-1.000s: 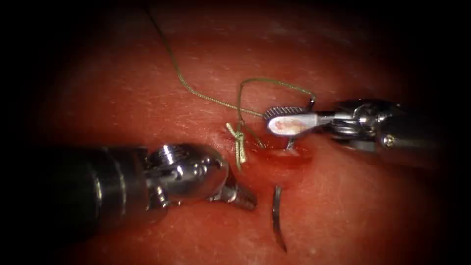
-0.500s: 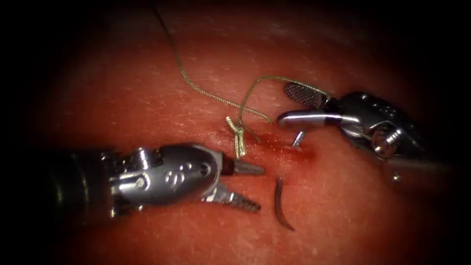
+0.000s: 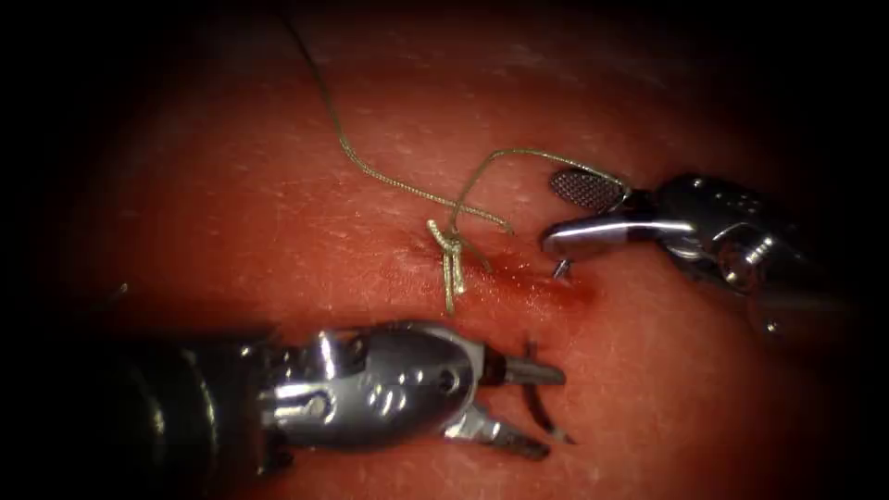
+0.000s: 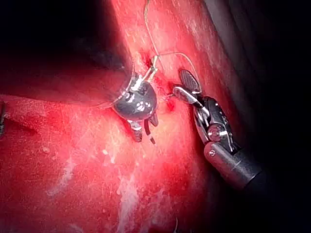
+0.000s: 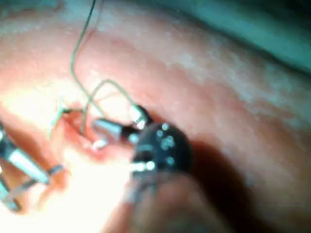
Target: Wound Closure
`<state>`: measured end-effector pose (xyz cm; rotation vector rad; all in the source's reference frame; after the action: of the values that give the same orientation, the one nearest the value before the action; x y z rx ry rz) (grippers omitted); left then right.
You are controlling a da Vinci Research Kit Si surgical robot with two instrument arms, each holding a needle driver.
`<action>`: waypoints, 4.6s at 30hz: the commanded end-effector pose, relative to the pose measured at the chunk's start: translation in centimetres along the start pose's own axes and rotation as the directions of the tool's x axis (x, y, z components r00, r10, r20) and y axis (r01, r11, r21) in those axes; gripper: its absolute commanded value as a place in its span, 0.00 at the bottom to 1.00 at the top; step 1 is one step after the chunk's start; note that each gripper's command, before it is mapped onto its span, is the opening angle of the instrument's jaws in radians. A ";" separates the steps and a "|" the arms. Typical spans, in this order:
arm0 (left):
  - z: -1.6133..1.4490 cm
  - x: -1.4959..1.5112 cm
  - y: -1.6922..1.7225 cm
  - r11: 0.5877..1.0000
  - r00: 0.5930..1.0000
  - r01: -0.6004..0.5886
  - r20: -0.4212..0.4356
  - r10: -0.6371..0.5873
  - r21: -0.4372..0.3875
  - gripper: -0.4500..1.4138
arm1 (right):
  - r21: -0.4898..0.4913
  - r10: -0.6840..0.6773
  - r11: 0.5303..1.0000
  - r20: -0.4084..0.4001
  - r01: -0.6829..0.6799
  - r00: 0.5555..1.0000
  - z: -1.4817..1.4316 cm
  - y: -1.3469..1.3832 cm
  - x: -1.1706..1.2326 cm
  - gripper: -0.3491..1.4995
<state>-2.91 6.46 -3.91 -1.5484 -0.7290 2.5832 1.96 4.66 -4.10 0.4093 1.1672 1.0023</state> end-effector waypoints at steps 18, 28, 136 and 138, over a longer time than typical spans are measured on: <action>0.07 0.07 -0.11 0.997 1.000 -0.005 -0.010 0.004 -0.073 0.05 | 0.003 -0.003 1.000 -0.003 0.003 1.000 0.11 -0.01 -0.07 0.87; -0.23 0.16 -0.38 0.992 0.986 0.118 -0.124 -0.112 0.043 0.05 | 0.018 -0.008 1.000 0.022 0.008 1.000 -0.07 -0.05 -0.14 0.89; -2.57 0.41 -0.22 0.915 0.817 0.404 -0.452 -0.357 0.007 0.05 | 0.162 -0.311 0.944 0.147 0.287 0.939 -0.10 -1.42 -0.10 0.00; -2.58 0.39 -0.19 0.918 0.827 0.395 -0.443 -0.347 0.018 0.05 | 0.170 -0.309 0.943 0.142 0.285 0.940 -0.07 -1.49 -0.07 0.00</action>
<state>-0.92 7.68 -5.21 -1.6590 -0.7320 1.8807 2.45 3.82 -5.22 0.4083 1.1106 0.6111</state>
